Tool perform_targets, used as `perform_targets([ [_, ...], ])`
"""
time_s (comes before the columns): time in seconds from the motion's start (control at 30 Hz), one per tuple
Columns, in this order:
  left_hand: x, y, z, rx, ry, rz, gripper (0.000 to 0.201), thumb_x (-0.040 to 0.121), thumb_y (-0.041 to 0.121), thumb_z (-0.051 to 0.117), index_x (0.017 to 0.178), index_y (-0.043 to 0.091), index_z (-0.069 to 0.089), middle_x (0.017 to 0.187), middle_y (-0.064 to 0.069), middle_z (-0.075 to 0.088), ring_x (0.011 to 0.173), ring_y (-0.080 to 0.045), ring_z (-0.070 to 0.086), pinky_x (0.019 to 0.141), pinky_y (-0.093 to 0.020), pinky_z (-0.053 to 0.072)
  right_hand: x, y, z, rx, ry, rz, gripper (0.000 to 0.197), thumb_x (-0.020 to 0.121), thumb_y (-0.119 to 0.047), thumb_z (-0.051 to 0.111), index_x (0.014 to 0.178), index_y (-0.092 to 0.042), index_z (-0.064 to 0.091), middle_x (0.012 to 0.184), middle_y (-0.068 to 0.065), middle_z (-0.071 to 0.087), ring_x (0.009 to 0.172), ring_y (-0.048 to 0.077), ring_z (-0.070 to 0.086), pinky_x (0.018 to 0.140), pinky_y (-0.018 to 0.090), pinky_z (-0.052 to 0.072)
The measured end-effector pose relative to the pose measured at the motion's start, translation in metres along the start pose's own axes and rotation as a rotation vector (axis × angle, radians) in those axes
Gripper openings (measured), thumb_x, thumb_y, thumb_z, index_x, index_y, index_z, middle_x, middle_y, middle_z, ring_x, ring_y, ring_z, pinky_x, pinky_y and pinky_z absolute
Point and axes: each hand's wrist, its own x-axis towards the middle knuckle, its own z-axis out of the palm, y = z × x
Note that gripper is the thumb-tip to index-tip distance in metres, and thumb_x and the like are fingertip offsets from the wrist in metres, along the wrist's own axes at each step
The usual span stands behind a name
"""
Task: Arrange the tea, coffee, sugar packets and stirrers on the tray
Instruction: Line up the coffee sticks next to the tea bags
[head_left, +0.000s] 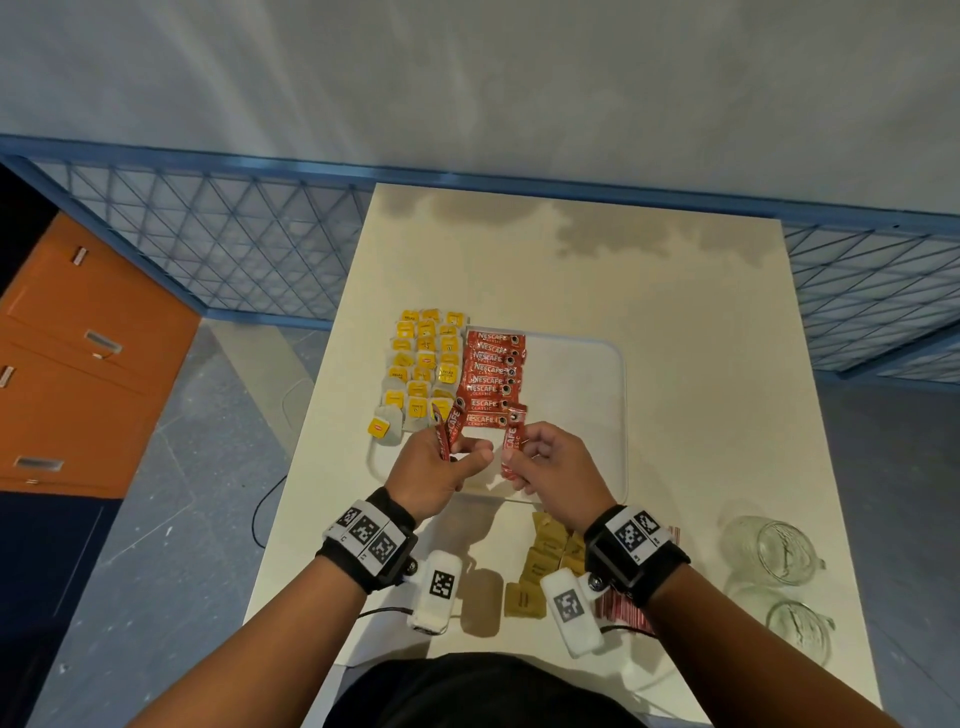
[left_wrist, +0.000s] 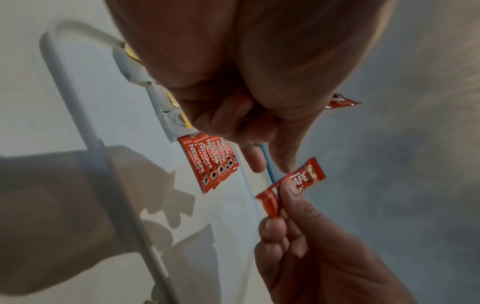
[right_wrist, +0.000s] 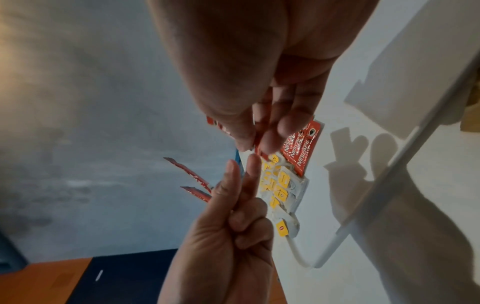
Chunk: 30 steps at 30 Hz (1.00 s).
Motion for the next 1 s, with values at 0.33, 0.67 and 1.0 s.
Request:
perform_targets([
  [0.33, 0.003, -0.011, 0.000, 0.123, -0.028, 0.024, 0.040, 0.088, 0.010, 0.073, 0.057, 0.028, 0.056, 0.080, -0.009, 0.075, 0.054, -0.011, 0.053, 0.052, -0.024, 0.045, 0.000, 0.002, 0.000, -0.010, 0.008, 0.047, 0.016, 0.094, -0.024, 0.072, 0.104, -0.014, 0.067, 0.091, 0.011, 0.073, 0.070, 0.010, 0.066, 0.059, 0.024, 0.052],
  [0.67, 0.015, -0.015, -0.015, 0.247, -0.126, 0.006, 0.035, 0.086, 0.012, 0.069, 0.064, 0.014, 0.042, 0.067, -0.017, 0.060, 0.065, -0.015, 0.053, 0.059, -0.023, 0.040, 0.006, -0.002, -0.008, 0.015, 0.074, -0.025, 0.015, 0.098, -0.024, 0.066, 0.103, -0.010, 0.069, 0.080, 0.001, 0.068, 0.060, 0.002, 0.058, 0.056, 0.015, 0.045],
  [1.0, 0.029, -0.029, -0.022, 0.331, 0.119, -0.013, 0.031, 0.085, 0.010, 0.075, 0.065, 0.007, 0.051, 0.064, -0.003, 0.060, 0.052, -0.001, 0.049, 0.052, -0.013, 0.039, 0.024, 0.025, -0.011, -0.444, 0.045, 0.040, 0.018, 0.095, -0.033, 0.066, 0.089, -0.022, 0.079, 0.087, -0.008, 0.074, 0.083, 0.011, 0.067, 0.073, 0.026, 0.052],
])
